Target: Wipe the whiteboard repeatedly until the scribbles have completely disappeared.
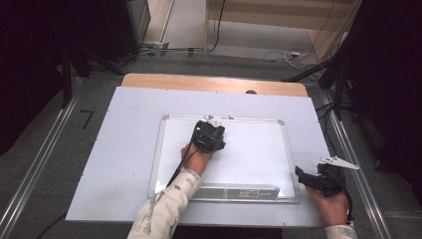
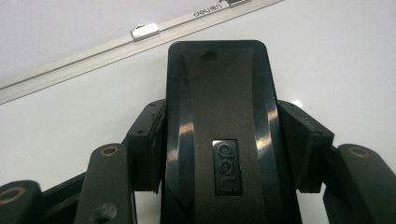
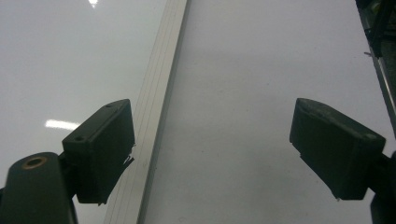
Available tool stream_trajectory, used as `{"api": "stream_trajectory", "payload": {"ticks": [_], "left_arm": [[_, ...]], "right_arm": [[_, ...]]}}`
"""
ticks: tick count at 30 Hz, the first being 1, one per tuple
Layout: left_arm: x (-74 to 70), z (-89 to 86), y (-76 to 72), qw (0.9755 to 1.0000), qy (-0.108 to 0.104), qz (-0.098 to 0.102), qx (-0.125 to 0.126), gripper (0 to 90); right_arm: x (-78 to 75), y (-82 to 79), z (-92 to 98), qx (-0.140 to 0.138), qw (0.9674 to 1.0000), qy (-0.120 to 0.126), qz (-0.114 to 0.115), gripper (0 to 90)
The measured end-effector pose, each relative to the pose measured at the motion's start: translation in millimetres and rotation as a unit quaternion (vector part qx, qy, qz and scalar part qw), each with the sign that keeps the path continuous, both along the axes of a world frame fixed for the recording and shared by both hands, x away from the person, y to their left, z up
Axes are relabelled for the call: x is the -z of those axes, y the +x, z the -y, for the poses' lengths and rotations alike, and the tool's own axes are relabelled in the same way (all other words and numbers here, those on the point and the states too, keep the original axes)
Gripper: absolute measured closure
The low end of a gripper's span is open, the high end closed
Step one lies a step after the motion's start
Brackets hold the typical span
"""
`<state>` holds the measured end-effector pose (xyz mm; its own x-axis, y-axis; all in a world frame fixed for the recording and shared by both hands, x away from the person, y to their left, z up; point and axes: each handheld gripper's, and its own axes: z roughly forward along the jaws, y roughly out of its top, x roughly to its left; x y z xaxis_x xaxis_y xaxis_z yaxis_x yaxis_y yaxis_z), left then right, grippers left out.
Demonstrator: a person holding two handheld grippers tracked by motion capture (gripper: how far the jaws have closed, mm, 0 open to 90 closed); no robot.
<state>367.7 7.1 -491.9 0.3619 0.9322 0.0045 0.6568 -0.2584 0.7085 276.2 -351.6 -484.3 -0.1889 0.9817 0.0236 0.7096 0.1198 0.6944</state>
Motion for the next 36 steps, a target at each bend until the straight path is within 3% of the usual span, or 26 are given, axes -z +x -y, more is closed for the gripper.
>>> {"api": "stream_trajectory", "payload": {"ticks": [9,28,36], "left_arm": [[0.4,6.9,-2.9,1.0,0.0,0.001,0.009,40.3],[0.6,38.3,-15.8,0.9984,0.001,-0.004,0.057,40.3],[0.8,40.0,-16.8,0.9983,0.0,-0.003,0.058,40.3]], "right_arm": [[0.0,0.4,-1.8,-0.002,1.0,-0.002,0.0,12.7],[-0.1,1.4,-3.5,-0.005,1.0,-0.003,0.0,12.7],[0.0,1.4,-3.7,-0.003,1.0,-0.002,-0.001,12.7]]}}
